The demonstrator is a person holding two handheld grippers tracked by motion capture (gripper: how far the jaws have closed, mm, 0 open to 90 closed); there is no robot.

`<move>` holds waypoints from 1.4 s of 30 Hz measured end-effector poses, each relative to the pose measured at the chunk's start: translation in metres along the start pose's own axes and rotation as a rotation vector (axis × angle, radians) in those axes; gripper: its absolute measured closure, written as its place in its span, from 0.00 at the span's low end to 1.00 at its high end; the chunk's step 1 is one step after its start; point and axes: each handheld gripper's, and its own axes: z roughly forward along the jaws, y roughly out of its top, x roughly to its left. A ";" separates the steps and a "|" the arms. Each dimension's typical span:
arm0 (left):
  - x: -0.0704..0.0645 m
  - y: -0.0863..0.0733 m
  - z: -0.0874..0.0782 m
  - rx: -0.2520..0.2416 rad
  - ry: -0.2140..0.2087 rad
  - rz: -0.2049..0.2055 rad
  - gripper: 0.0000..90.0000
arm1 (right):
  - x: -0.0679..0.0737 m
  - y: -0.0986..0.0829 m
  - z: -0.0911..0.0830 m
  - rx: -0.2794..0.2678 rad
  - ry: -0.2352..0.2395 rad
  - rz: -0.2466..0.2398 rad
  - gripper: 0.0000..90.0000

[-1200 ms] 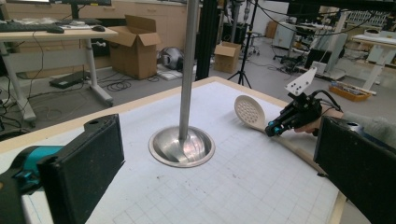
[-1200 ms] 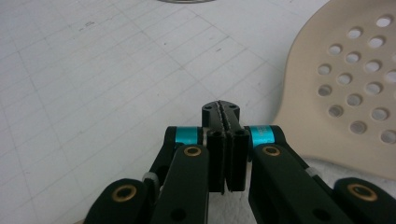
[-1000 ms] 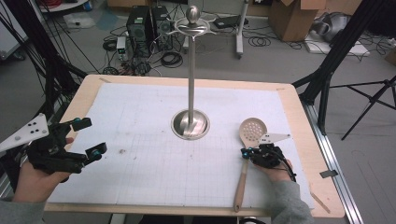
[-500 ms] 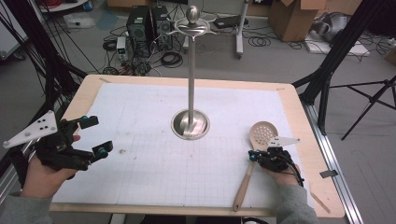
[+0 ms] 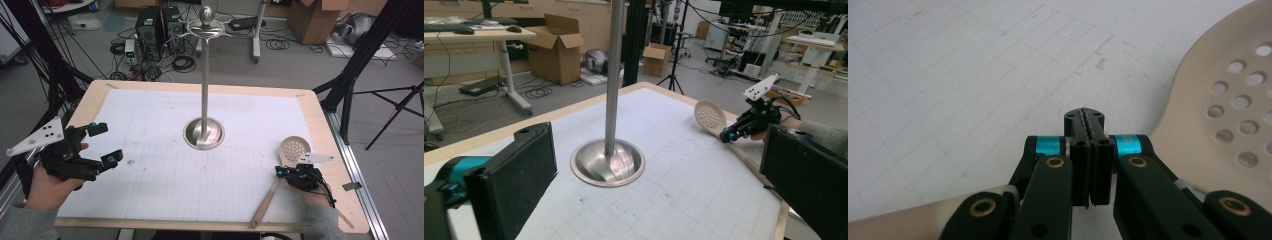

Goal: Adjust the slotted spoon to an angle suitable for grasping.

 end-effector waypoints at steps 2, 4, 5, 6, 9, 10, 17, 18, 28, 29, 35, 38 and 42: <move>0.000 0.000 0.001 -0.001 0.002 -0.004 0.02 | -0.001 -0.002 -0.002 -0.004 0.002 0.013 1.00; 0.000 0.000 0.001 0.001 0.000 -0.002 0.02 | -0.001 -0.003 -0.003 -0.004 0.001 0.013 1.00; 0.000 0.000 0.001 -0.001 -0.001 -0.002 0.02 | -0.001 -0.003 -0.003 -0.007 -0.003 0.009 1.00; 0.000 0.000 0.002 -0.001 -0.001 -0.002 0.02 | 0.000 -0.003 -0.003 -0.002 -0.006 0.005 1.00; -0.001 0.001 0.004 -0.002 -0.006 -0.001 0.02 | -0.001 -0.004 -0.003 -0.010 0.001 0.011 1.00; -0.001 0.001 0.004 0.003 -0.009 0.001 0.02 | -0.002 -0.004 -0.004 -0.013 0.008 0.015 1.00; 0.000 0.001 0.006 0.003 -0.014 0.001 0.02 | -0.003 -0.002 -0.014 -0.103 0.026 0.049 1.00; 0.000 0.001 0.006 0.000 -0.015 0.000 0.02 | -0.003 -0.001 -0.019 -0.115 0.038 0.079 1.00; 0.000 0.003 0.011 0.004 -0.022 0.011 0.02 | 0.009 -0.015 -0.035 -0.125 0.076 0.042 1.00; 0.000 0.003 0.012 0.003 -0.021 0.008 0.02 | 0.010 -0.016 -0.038 -0.129 0.077 0.043 1.00; 0.000 0.002 0.013 -0.009 -0.019 0.009 0.02 | 0.018 -0.025 -0.042 -0.106 0.095 0.030 1.00; 0.000 0.003 0.013 -0.007 -0.029 0.011 0.02 | 0.022 -0.027 -0.041 -0.085 0.116 0.013 1.00; 0.000 0.003 0.012 -0.012 -0.028 0.006 0.02 | 0.027 -0.030 -0.040 -0.049 0.146 -0.010 1.00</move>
